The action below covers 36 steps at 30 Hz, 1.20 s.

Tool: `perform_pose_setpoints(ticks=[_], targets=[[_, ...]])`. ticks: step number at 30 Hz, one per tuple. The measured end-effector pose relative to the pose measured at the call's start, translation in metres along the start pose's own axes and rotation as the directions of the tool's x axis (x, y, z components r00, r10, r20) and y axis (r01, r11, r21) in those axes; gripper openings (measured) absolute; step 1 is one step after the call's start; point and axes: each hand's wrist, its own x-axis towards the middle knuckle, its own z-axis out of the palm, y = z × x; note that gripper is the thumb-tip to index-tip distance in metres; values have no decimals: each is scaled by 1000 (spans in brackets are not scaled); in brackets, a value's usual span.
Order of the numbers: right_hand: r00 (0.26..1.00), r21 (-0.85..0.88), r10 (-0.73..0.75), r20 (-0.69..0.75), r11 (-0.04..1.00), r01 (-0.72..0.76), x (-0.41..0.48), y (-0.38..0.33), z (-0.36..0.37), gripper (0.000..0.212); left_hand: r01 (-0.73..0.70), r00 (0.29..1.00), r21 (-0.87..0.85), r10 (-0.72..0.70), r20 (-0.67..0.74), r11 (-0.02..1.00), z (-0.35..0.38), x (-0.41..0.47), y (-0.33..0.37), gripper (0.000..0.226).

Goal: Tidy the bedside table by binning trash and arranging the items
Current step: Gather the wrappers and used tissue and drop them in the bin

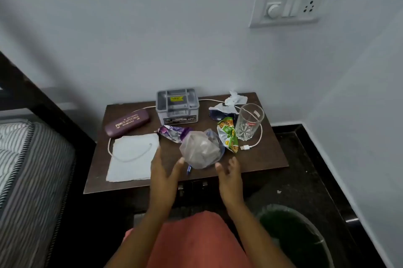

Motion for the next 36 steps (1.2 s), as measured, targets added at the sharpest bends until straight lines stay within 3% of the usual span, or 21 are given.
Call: perform_pose_setpoints(ticks=[2,6,8,11,14,19,24,27,31,36], targets=[[995,152,91,43,984,-97,17,-5,1,54,30,997,-79,-24,67,996,13,13,6,70],[980,234,172,96,953,-190,37,-13,11,42,11,993,-1,-10,116,1000,30,32,11,70],[980,250,179,92,948,-197,39,-16,14,36,-6,995,67,0,97,998,30,38,13,63],[978,293,189,89,933,-207,40,-20,16,33,-7,1000,82,4,27,997,24,45,9,34],[973,381,189,133,897,-226,32,-28,17,36,8,1000,0,-8,-27,1000,11,41,15,32],[986,448,77,148,884,-136,14,-56,15,35,-9,998,-161,0,-58,987,-11,26,34,27],[976,374,-50,211,927,-33,-14,-86,-22,28,3,999,-309,-14,-34,951,-27,0,59,18],[965,334,-42,258,941,-49,-32,-79,-67,27,94,995,-426,-80,50,900,-19,-36,64,19],[980,233,85,181,964,-126,-53,-39,-141,27,324,936,-495,-198,290,807,31,-85,53,16],[946,224,325,14,920,-320,-78,33,-218,24,384,806,-90,-286,518,919,119,-125,10,29]])
